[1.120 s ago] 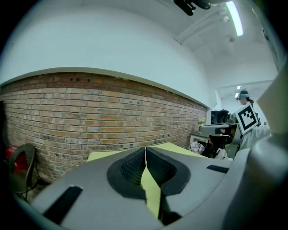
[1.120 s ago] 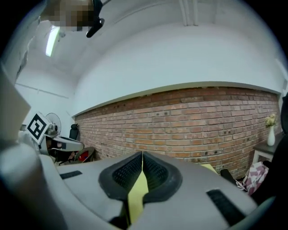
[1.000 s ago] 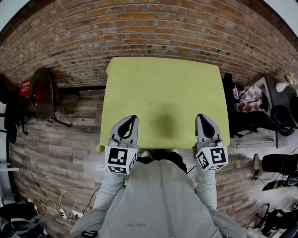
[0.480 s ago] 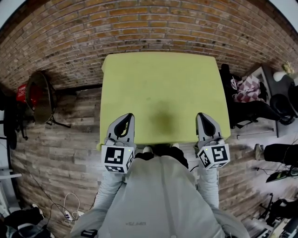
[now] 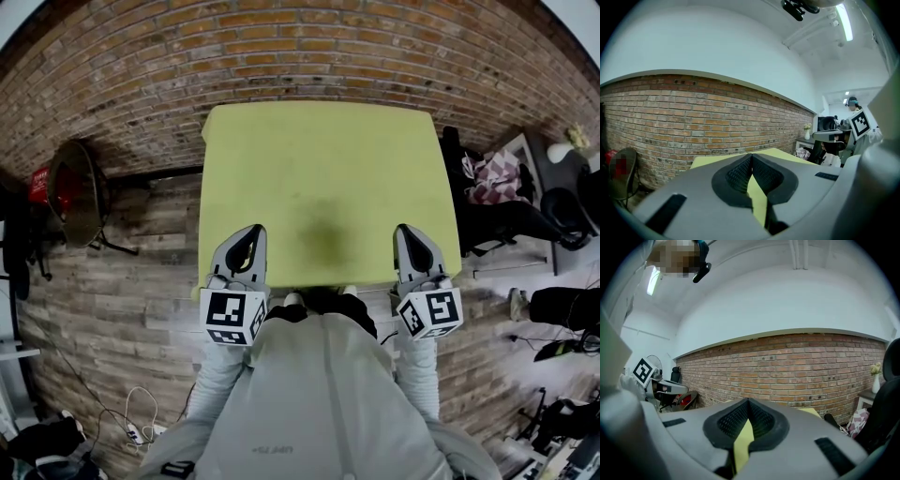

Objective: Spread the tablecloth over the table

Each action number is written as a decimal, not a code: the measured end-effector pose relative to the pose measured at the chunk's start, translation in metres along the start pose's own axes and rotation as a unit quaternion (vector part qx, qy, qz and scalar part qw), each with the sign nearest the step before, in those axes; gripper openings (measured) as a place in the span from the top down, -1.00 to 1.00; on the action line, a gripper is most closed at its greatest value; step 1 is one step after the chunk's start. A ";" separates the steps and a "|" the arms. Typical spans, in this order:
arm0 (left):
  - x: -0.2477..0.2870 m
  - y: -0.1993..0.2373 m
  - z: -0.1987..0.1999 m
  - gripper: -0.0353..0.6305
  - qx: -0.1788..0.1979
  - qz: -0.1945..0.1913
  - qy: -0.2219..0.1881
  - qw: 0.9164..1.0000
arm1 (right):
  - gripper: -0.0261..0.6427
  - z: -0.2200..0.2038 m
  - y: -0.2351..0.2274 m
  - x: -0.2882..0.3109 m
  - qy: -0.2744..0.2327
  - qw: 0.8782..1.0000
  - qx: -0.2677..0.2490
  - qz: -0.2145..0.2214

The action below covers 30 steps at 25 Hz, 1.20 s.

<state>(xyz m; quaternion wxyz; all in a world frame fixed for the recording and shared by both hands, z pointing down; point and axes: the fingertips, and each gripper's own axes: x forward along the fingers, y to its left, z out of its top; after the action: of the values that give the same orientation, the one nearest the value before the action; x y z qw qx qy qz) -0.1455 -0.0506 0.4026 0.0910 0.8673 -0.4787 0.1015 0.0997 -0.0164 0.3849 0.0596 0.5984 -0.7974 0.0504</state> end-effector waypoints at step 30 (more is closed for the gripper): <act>-0.008 0.016 -0.001 0.82 -0.005 0.013 0.001 1.000 | 0.86 -0.008 -0.002 0.000 0.014 1.000 0.012 -0.022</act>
<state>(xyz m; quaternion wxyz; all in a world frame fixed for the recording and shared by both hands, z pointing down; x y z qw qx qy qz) -0.1629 -0.0521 0.4029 0.0943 0.8603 -0.4908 0.1010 0.1018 -0.0159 0.3923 0.0647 0.6160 -0.7822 0.0667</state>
